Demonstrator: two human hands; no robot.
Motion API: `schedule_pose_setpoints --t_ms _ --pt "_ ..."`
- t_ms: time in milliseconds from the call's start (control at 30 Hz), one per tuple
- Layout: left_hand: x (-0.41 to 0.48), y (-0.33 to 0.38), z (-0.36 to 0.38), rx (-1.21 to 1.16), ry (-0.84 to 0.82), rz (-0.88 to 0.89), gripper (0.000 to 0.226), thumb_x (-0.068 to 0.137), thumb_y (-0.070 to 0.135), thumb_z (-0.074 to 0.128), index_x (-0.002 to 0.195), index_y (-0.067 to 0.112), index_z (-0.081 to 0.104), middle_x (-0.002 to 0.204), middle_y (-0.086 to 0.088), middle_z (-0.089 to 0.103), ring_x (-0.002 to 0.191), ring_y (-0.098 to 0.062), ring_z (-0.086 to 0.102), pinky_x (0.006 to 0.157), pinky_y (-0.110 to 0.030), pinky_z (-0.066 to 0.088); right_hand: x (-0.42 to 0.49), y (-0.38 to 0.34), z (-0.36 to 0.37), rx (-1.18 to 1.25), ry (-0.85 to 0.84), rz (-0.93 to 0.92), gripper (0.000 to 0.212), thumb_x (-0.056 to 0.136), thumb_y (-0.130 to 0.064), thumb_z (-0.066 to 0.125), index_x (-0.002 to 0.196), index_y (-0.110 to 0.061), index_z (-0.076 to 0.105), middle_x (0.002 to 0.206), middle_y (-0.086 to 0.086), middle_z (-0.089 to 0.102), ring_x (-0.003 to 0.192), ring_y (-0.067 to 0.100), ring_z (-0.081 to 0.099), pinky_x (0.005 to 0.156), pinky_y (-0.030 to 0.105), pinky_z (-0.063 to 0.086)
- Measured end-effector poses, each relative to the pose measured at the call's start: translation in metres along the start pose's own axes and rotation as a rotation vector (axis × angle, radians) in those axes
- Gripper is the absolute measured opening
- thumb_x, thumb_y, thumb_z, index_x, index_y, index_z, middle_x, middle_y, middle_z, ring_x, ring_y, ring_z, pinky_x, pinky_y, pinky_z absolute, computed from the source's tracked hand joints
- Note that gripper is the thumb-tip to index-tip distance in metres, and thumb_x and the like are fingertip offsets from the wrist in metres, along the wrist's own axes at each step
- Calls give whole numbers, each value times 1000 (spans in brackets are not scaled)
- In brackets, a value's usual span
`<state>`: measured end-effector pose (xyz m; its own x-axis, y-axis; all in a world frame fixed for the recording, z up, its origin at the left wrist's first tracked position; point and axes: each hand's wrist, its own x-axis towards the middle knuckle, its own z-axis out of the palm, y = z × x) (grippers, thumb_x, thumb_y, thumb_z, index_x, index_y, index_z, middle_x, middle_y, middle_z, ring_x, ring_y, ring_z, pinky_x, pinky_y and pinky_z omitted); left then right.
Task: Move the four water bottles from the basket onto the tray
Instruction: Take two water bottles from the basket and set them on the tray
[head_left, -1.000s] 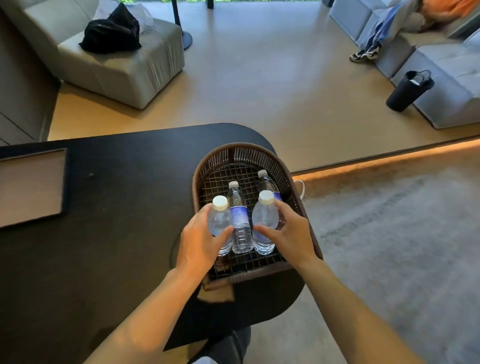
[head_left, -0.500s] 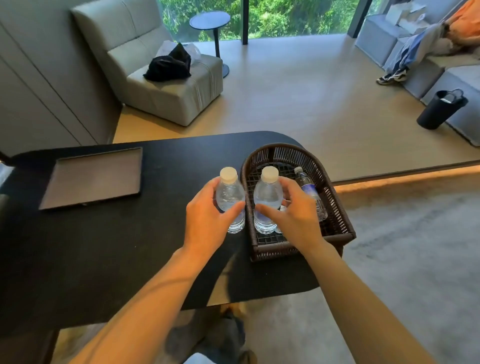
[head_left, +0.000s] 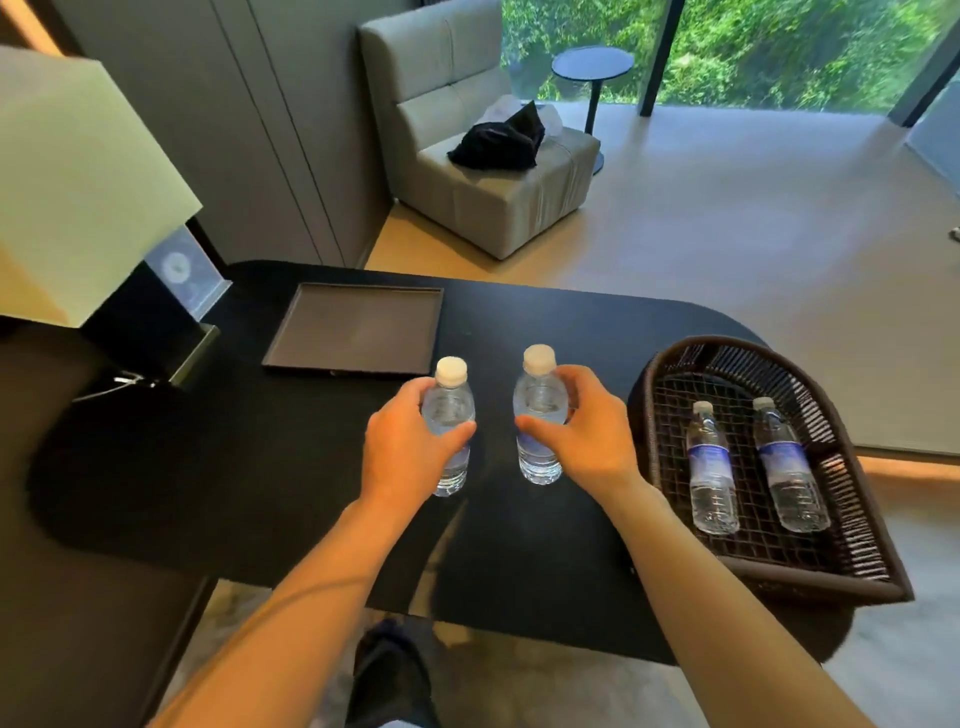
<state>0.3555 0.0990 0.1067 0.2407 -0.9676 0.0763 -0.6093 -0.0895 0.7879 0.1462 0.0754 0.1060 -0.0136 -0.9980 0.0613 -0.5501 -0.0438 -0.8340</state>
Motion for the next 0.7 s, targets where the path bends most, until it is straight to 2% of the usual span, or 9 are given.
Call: schedule_pose_setpoints --t_ms 167,367,600,700 --pt "57 -49 -36 -5 -28 -84 64 77 27 90 131 25 58 122 2 69 115 -17 66 97 -45 58 47 -21 70 -8 -36 20 61 77 -33 91 126 -23 56 119 -1 72 105 19 70 91 40 62" --pt "147 -111 -75 30 -3 -96 59 75 29 91 125 22 59 117 2 71 109 -16 68 91 -40 60 117 -55 156 -6 -101 106 63 76 -24 92 127 -20 55 122 2 71 108 22 68 95 42 59" --pt "263 -175 -102 46 9 -93 59 75 25 91 124 17 59 120 -1 68 113 -18 64 91 -36 58 209 -82 255 16 -116 125 58 77 -22 91 122 -24 54 118 -6 68 107 17 66 92 31 55" --pt "307 -199 -108 46 12 -92 56 76 25 90 122 20 58 116 5 65 113 -17 63 89 -34 57 247 -89 293 17 -112 112 62 78 -22 90 129 -20 56 125 0 69 115 20 66 95 33 55"
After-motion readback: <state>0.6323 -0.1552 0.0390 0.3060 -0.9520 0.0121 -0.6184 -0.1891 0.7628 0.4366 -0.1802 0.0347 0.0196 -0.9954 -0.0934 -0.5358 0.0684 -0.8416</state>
